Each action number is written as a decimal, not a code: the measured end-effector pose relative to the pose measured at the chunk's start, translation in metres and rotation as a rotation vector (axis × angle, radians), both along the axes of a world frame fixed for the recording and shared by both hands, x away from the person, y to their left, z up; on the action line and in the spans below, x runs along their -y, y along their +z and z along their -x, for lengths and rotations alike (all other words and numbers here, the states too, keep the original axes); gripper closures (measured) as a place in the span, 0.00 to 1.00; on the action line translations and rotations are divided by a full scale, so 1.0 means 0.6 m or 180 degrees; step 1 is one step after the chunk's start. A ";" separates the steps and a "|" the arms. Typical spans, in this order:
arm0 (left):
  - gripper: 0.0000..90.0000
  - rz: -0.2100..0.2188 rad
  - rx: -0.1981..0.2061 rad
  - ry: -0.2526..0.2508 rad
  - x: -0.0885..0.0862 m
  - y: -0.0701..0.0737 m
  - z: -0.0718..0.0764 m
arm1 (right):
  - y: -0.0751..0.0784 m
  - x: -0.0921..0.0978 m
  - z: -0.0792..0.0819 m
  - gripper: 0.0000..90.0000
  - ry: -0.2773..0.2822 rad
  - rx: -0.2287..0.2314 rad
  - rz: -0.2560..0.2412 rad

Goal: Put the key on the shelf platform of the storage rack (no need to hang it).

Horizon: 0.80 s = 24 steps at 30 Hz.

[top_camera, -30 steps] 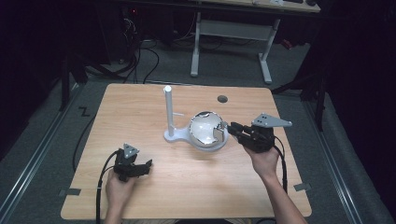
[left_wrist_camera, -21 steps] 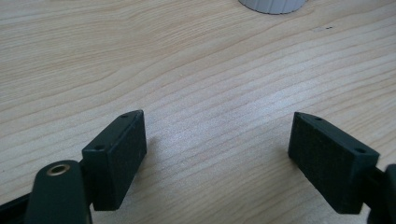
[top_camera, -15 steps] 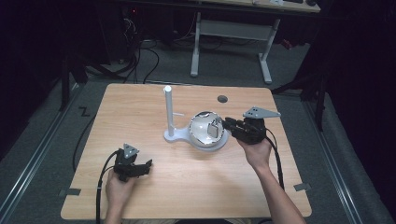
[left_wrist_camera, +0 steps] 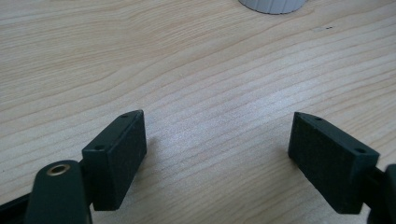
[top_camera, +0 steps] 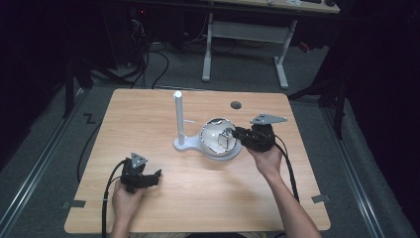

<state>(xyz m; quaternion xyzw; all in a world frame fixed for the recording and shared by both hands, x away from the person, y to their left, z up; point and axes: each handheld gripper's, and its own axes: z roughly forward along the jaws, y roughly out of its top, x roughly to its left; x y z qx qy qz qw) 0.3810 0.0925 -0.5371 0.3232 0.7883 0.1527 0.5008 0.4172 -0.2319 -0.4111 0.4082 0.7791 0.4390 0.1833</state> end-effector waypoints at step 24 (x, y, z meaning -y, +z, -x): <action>0.22 -0.0002 0.0000 0.0000 0.000 0.000 0.000 | -0.053 -0.037 -0.054 0.84 0.0028 -0.0323 0.0066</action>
